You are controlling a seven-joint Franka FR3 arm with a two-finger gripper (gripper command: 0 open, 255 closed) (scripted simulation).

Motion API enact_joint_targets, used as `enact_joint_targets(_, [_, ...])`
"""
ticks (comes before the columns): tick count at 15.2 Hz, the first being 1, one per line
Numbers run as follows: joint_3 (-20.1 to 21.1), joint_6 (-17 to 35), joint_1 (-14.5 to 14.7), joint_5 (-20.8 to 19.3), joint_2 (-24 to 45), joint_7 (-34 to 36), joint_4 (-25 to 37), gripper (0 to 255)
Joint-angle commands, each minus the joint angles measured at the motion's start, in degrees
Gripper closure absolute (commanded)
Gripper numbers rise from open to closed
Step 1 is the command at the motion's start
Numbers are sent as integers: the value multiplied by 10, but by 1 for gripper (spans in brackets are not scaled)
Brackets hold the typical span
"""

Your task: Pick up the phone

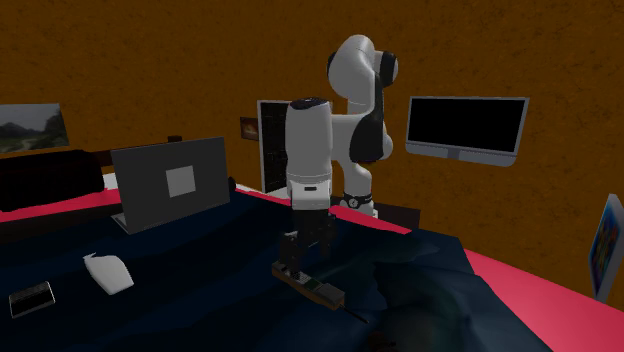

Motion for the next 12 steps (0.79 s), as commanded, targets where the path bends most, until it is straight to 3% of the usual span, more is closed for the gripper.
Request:
enact_joint_targets(1, [8, 7, 0, 4, 23, -22, 14, 0])
enact_joint_targets(10, [14, 54, -4, 15, 56, -30, -1, 0])
enact_joint_targets(11, [14, 54, -3, 15, 55, -29, -2, 255])
enact_joint_targets(12, [14, 54, -3, 15, 55, -29, -3, 255])
